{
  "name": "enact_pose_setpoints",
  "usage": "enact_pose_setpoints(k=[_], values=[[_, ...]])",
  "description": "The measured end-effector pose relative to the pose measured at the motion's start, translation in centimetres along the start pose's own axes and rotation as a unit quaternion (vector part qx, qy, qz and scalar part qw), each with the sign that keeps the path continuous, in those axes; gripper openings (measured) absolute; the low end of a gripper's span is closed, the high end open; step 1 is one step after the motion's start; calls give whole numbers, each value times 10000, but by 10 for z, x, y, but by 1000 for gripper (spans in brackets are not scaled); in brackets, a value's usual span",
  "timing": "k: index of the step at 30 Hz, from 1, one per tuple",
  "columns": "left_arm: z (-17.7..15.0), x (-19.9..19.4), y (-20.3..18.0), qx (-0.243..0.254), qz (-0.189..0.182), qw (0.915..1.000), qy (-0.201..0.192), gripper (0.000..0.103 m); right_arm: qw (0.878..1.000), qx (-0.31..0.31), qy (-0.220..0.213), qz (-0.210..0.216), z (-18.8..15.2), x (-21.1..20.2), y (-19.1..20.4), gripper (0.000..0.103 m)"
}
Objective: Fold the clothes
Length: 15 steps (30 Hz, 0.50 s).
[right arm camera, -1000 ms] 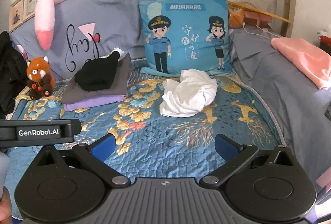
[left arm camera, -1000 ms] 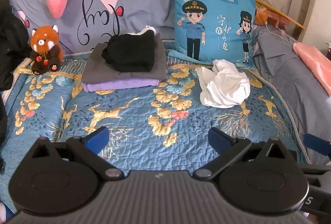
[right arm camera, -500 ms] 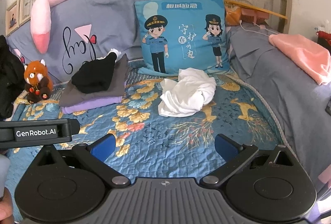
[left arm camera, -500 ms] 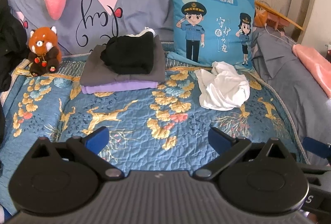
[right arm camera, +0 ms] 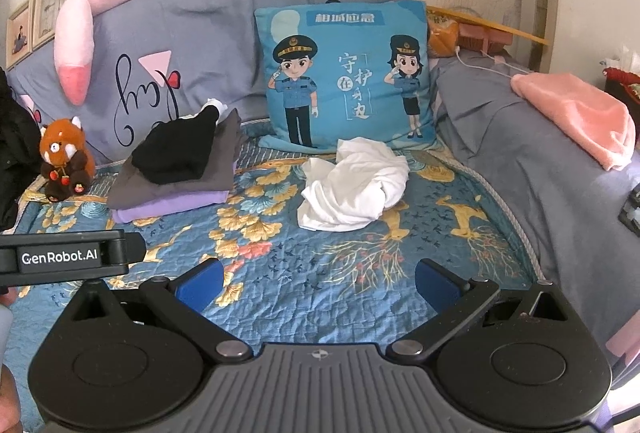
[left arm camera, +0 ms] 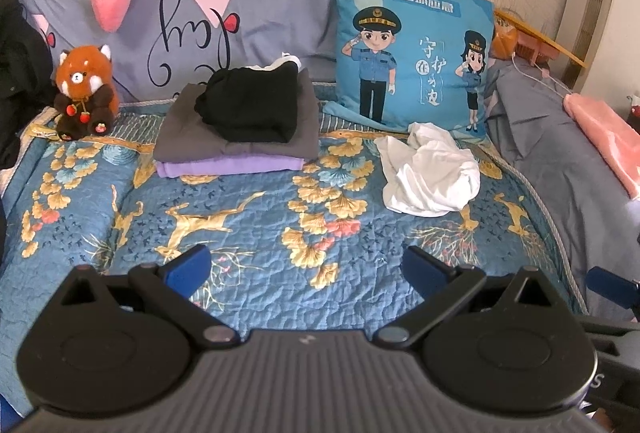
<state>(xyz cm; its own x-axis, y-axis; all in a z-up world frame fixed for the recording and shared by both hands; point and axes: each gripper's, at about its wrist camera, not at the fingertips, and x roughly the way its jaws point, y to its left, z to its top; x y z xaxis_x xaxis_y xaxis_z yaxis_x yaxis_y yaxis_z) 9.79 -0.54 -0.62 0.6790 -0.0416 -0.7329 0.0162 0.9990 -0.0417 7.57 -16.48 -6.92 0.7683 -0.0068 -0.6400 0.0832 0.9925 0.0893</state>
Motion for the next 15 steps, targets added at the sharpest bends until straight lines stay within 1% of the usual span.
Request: enact_pose_setpoints(k=[10, 13, 15], values=[[0, 2, -1, 30, 55, 10000, 30, 103, 10000, -17, 17, 13, -1, -1, 2, 103], [0, 1, -3, 76, 155, 9998, -15, 103, 10000, -26, 8, 21, -1, -2, 2, 103], [0, 1, -3, 89, 147, 9999, -15, 103, 10000, -27, 9, 20, -1, -2, 3, 103]])
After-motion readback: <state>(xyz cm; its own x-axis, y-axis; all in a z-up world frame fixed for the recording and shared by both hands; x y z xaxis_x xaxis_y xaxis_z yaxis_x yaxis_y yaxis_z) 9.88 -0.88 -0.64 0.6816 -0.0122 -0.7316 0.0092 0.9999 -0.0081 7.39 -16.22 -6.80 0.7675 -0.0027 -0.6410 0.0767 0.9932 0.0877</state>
